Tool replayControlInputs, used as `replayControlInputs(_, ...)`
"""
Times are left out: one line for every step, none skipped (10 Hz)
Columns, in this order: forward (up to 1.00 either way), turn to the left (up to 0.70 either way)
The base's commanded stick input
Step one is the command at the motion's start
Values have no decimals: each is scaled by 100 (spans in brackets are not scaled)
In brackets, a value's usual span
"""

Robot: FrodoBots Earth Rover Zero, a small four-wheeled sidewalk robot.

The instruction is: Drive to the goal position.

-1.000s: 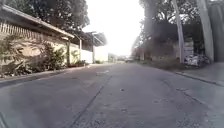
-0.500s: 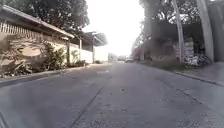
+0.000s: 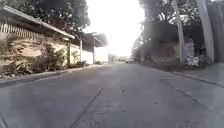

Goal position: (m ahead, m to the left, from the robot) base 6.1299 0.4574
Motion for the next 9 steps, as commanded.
replayControlInputs(100, 0)
replayControlInputs(100, 0)
replayControlInputs(100, 0)
replayControlInputs(100, 0)
replayControlInputs(100, 0)
replayControlInputs(25, 0)
replayControlInputs(0, 0)
replayControlInputs(0, 0)
replayControlInputs(0, 0)
